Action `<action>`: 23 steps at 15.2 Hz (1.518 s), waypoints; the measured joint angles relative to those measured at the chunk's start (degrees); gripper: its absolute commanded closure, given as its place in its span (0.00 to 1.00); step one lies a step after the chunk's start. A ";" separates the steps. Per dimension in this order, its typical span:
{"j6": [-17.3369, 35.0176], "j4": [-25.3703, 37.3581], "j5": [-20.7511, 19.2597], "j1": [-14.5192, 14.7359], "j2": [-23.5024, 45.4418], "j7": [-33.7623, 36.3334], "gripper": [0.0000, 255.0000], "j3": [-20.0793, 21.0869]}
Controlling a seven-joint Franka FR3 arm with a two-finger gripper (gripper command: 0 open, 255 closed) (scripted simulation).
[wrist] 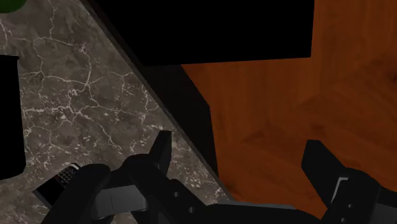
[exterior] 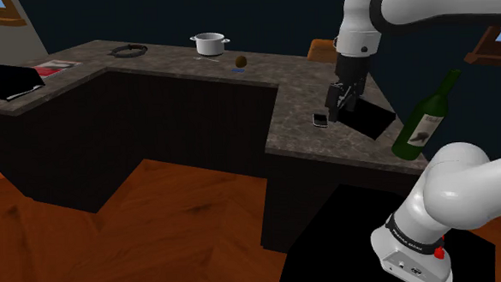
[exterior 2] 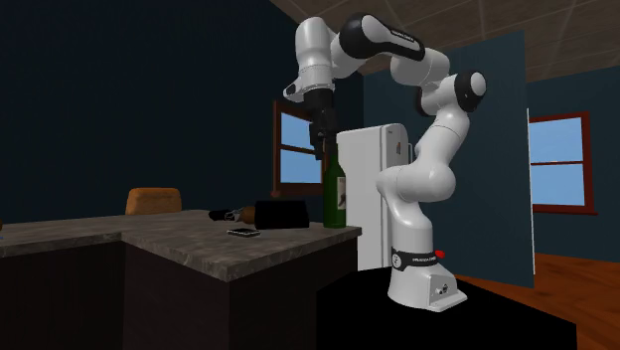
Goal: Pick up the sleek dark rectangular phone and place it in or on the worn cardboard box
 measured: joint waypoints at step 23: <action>31.27 3.74 -3.23 -13.36 30.79 7.25 0.00 -11.34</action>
